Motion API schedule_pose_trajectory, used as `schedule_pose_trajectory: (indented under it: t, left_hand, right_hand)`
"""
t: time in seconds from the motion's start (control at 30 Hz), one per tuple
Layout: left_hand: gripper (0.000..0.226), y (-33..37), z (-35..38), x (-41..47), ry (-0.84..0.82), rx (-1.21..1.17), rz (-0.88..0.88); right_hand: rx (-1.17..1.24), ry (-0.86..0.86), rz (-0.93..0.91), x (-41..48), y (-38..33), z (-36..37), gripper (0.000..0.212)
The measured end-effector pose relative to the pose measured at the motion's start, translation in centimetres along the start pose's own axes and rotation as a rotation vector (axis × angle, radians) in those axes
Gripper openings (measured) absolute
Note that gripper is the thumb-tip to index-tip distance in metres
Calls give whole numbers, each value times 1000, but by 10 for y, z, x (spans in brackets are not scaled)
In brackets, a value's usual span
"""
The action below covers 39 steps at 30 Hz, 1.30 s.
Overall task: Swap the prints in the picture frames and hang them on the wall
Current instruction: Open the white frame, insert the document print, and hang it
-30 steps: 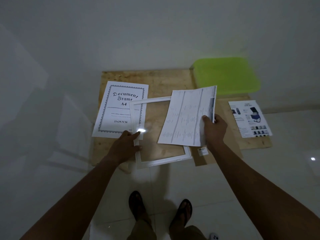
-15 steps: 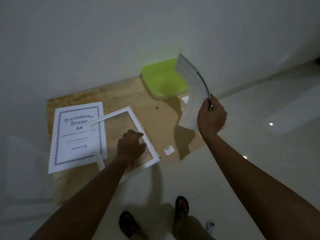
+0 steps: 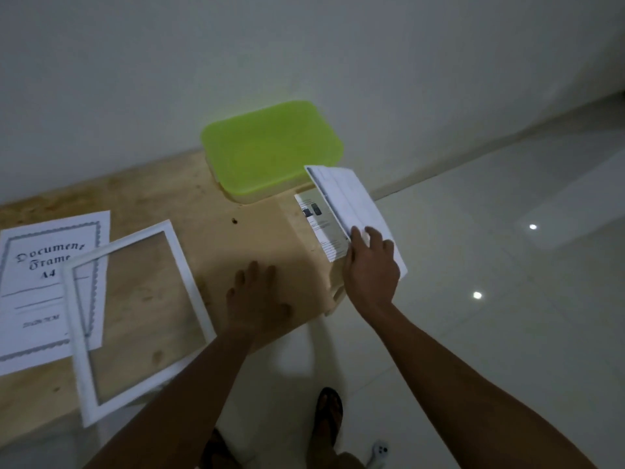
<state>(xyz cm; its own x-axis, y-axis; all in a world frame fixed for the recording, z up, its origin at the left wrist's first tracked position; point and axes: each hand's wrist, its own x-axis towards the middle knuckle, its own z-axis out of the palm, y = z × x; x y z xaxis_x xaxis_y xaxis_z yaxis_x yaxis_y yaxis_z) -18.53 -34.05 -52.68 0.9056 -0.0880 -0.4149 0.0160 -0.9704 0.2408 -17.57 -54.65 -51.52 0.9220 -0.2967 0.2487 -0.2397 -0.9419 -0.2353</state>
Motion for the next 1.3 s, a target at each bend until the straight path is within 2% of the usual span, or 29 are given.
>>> schedule_pose_trajectory:
  t: [0.17,0.3,0.63,0.7,0.8,1.0,1.13,1.3]
  left_hand:
    - [99,-9,13,10,12,-85,-35]
    - [106,-12,15,15,-4,-51,-33]
    - [100,-8,12,8,11,-102,-75]
    - [100,-9,13,9,17,-97,-74]
    - [101,-9,14,9,23,-75,-63]
    - [103,-8,16,13,-11,-15,-77]
    - [102,-9,18,13,-7,-12,-76]
    - [104,-12,21,14,13,-41,-70]
  right_hand:
    - [-66,-220,-40,-3,2,37,38]
    - [-36,-357,-56,3,-3,49,41]
    - [68,-584,-65,20,-16,48,46]
    - [56,-575,-135,25,-10,47,42]
    - [-31,-467,-249,28,6,51,37]
    - [7,-459,-278,20,25,63,45]
    - [-2,-417,-245,16,20,65,47]
    - [-23,-450,-230,16,13,67,50]
